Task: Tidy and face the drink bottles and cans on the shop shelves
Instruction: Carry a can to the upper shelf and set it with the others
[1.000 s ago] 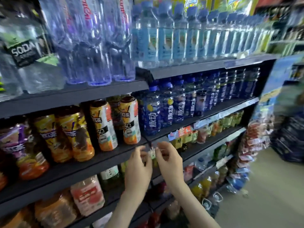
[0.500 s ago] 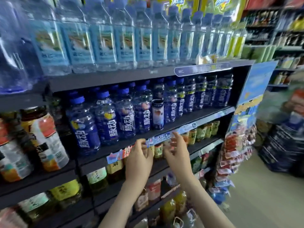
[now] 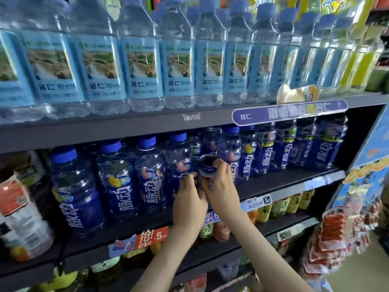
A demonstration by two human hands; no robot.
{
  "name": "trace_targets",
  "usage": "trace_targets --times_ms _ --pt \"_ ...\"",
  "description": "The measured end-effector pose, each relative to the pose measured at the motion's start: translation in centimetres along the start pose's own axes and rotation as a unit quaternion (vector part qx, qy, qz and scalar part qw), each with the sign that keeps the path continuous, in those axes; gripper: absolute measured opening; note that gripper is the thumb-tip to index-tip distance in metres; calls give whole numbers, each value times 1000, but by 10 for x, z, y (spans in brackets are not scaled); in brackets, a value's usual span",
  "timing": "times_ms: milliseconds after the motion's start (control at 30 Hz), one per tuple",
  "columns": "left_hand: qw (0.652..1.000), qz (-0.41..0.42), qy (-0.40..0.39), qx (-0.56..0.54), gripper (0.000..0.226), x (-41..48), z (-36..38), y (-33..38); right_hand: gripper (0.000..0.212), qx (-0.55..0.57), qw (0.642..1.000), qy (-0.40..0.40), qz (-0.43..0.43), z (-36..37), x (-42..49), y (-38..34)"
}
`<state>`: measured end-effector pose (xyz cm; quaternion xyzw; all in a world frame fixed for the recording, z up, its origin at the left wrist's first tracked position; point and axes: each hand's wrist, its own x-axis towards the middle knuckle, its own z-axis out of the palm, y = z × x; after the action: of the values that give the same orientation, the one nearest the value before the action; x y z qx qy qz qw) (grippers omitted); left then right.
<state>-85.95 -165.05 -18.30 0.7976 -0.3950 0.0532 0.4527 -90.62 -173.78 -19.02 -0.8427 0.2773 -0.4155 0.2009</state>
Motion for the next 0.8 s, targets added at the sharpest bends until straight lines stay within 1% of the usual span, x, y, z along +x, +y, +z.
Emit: trace_targets --times_ms 100,133,233,300,333,400,500,567,700,800 --pt "1000 1 -2 0 39 -3 7 1 36 70 997 20 -9 -4 -5 2" --pt "1000 2 -8 -2 42 -6 7 3 36 101 995 26 -3 -8 -9 1" --pt "999 13 -33 -22 56 -22 4 9 57 189 981 47 25 -31 -26 -11" --pt "997 -4 -41 -61 59 -37 0 10 61 238 970 40 29 -48 -41 -25" --pt "995 -22 -32 -87 58 -45 -5 11 60 270 962 25 32 -56 -47 -32" --pt "992 -50 2 -114 53 -63 -20 12 58 323 945 -29 43 -63 -59 -46" --pt "993 -77 57 -73 48 -94 -51 7 56 362 923 -113 67 -54 -78 -66" --pt "988 -115 87 -56 44 -116 -76 -5 52 373 909 -172 64 -39 -90 -81" --pt "970 -192 143 -35 32 -159 -131 -37 39 379 868 -319 24 -4 -123 -127" --pt "953 -238 187 -23 28 -191 -178 -56 31 368 836 -405 -21 22 -154 -173"
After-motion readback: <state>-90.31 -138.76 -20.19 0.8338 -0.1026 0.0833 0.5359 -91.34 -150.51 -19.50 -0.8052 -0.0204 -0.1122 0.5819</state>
